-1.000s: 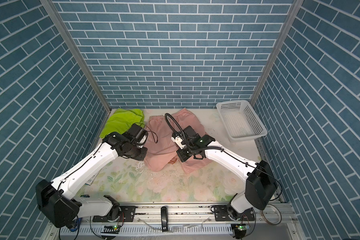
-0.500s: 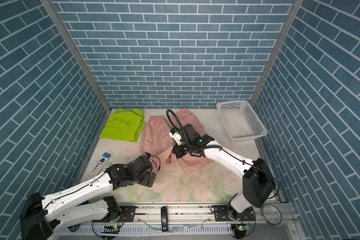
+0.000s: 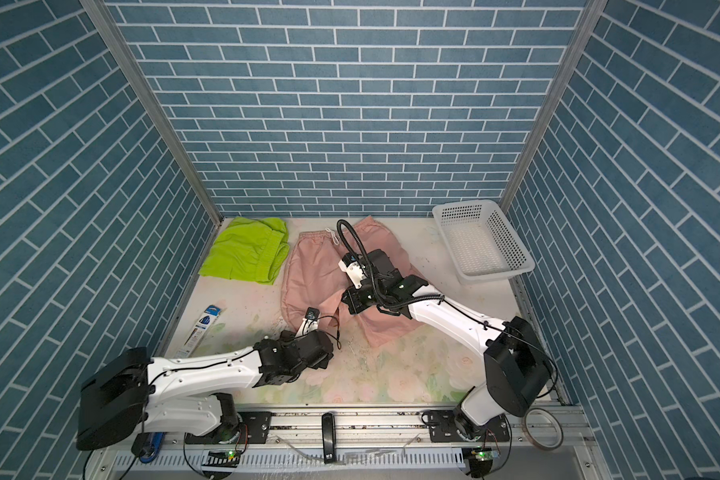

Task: Fold and stack the shorts

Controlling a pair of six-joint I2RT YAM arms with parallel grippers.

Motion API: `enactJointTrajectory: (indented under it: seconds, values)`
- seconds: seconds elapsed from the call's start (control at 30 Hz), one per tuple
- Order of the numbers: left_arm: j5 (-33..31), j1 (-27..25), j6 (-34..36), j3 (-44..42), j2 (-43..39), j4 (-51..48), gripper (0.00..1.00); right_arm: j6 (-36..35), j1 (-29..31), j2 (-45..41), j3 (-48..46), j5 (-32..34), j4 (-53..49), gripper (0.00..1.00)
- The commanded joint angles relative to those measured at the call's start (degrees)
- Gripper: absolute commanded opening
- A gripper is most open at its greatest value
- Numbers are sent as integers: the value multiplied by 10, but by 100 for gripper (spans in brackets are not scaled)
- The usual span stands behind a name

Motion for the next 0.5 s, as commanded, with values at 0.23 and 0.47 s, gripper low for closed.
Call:
enactJointTrajectory:
  seconds: [0.23,0.47]
  values:
    - [-132,6,-39,63,92,-75,89,19,-3,-52,-36,9,25,0]
    - [-91,54,11,57,4,-102,21,-14,-4,-66,-53,33,-15,0]
